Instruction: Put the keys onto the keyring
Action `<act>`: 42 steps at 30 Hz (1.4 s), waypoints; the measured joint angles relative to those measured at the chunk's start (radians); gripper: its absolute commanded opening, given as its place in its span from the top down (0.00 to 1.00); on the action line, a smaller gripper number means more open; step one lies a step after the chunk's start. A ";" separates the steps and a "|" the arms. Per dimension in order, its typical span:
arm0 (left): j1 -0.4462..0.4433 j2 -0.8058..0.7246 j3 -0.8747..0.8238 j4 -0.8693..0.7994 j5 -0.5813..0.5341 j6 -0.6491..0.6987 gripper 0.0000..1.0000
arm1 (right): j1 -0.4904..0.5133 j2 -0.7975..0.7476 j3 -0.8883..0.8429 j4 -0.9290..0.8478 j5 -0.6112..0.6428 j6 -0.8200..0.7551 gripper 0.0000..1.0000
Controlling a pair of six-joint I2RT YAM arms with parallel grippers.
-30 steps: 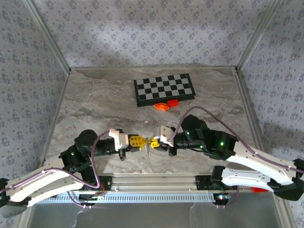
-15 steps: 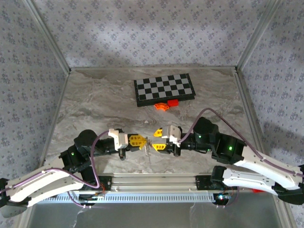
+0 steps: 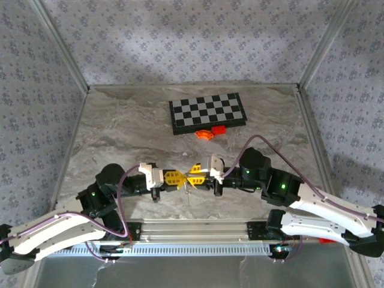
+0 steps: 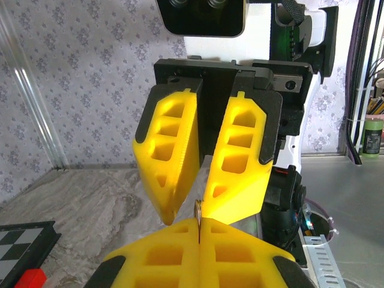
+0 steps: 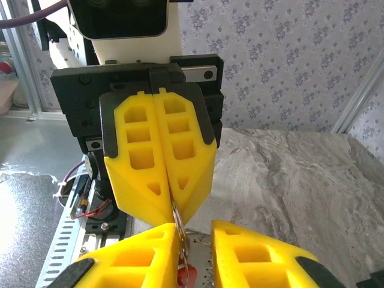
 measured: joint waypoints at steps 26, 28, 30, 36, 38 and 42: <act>-0.003 0.056 0.048 -0.259 -0.189 0.066 0.86 | -0.013 0.171 0.161 -0.307 0.043 -0.084 1.00; -0.004 0.053 0.048 -0.266 -0.189 0.067 0.90 | -0.013 0.182 0.174 -0.324 0.045 -0.092 1.00; -0.004 0.053 0.048 -0.266 -0.188 0.068 0.94 | -0.012 0.185 0.179 -0.331 0.046 -0.099 1.00; -0.004 0.052 0.048 -0.266 -0.180 0.069 1.00 | -0.012 0.185 0.183 -0.339 0.047 -0.106 0.99; -0.004 0.047 0.046 -0.261 -0.174 0.064 1.00 | -0.011 0.183 0.183 -0.338 0.046 -0.107 0.87; -0.004 0.020 0.026 -0.207 -0.148 0.045 1.00 | -0.005 0.158 0.175 -0.308 0.035 -0.106 0.78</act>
